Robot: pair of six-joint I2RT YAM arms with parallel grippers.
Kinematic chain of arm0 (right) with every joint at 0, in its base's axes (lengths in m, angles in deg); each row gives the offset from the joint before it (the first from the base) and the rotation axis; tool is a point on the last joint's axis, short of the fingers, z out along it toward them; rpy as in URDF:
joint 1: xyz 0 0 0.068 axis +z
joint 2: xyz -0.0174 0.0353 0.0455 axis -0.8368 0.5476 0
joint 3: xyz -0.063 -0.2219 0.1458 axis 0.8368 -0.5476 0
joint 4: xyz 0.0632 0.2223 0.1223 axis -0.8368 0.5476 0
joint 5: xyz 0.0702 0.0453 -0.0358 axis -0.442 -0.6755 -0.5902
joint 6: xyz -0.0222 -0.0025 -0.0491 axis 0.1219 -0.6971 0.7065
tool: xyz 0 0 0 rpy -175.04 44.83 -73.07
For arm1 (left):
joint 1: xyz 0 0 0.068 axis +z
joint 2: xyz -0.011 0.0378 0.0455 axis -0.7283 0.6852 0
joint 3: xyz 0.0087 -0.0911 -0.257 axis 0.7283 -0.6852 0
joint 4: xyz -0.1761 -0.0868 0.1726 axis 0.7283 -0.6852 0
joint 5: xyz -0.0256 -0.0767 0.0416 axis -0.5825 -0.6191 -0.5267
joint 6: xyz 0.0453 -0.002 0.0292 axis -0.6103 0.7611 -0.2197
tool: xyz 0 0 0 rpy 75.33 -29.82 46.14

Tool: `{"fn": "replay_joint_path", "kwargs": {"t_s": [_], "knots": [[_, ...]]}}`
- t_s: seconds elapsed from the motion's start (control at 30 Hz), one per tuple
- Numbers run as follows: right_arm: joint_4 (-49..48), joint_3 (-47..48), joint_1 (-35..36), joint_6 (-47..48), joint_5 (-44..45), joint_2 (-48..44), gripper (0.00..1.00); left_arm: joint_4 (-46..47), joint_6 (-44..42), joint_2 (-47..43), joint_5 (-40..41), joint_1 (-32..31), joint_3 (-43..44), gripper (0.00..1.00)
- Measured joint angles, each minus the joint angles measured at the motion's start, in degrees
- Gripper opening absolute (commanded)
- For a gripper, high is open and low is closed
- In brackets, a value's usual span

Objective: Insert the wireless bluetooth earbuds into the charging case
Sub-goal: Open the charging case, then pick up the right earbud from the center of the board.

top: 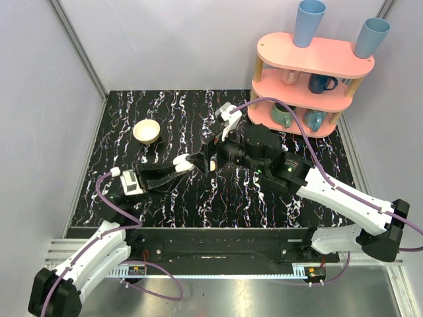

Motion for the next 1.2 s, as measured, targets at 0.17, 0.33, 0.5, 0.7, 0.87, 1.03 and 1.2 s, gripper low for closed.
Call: {"fn": "replay_joint_path", "kwargs": {"t_s": [0.17, 0.33, 0.5, 0.7, 0.87, 1.03, 1.2], "knots": [[-0.50, 0.00, 0.02, 0.24, 0.39, 0.11, 0.95, -0.26, -0.02, -0.46, -0.42, -0.15, 0.00, 0.00], [-0.96, 0.00, 0.02, 0.76, 0.26, 0.37, 0.96, -0.42, -0.02, -0.50, -0.39, -0.20, 0.00, 0.00], [-1.57, 0.00, 0.02, 1.68, -0.11, 0.46, 0.97, -0.39, -0.02, -0.46, -0.33, -0.24, 0.00, 0.00], [-2.62, 0.00, 0.02, 3.30, -0.28, 0.46, 0.97, -0.96, -0.02, -0.44, -0.09, -0.39, 0.00, 0.00], [-4.74, -0.02, 0.02, 4.28, -0.57, 0.20, 0.98, -1.68, -0.09, -0.46, 0.17, -0.70, 0.00, 0.00], [-6.08, -0.02, 0.00, 4.94, -0.70, -0.96, 0.98, -2.97, -0.35, -0.52, 0.70, -0.74, 0.00, 0.00], [-6.47, -0.24, 0.02, 5.38, 0.37, -1.92, 0.98, -3.82, -0.50, -0.61, 1.09, -0.74, 0.00, 0.00]]}}
